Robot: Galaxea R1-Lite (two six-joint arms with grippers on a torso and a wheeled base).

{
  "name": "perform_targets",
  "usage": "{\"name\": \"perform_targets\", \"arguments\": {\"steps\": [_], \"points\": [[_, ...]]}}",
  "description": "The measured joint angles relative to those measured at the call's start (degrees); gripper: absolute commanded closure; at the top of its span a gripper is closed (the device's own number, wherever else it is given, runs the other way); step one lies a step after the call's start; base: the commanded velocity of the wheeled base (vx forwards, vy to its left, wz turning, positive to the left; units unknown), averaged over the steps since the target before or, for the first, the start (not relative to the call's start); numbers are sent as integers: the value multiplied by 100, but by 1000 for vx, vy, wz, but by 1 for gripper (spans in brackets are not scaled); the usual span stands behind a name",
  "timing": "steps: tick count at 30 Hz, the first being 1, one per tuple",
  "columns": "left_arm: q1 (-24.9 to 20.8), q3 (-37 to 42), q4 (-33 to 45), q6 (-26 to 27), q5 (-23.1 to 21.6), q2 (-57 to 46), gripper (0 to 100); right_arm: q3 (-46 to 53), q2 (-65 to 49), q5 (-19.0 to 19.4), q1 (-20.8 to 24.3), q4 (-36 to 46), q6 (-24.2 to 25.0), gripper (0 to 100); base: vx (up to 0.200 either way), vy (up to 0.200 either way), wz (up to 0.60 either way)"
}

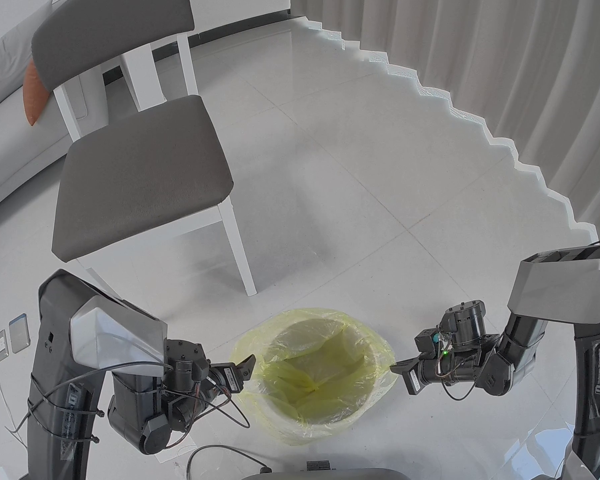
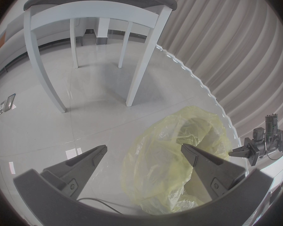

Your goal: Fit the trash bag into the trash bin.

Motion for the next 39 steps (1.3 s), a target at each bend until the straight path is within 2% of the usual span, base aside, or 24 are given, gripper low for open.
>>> {"name": "perform_targets", "arguments": {"steps": [15, 25, 30, 39], "points": [[26, -262, 2, 100, 33, 273, 100, -260, 238, 6, -127, 82, -2, 100, 0, 0, 0], [30, -625, 33, 318, 48, 631, 100, -926, 358, 0, -236, 1176, -16, 100, 0, 0, 0], [55, -752, 375, 334, 61, 681, 100, -1318, 378, -2, -258, 1752, -46, 100, 0, 0, 0], [28, -805, 343, 411, 145, 689, 100, -1552, 386, -7, -265, 1998, -107, 100, 0, 0, 0]]}}
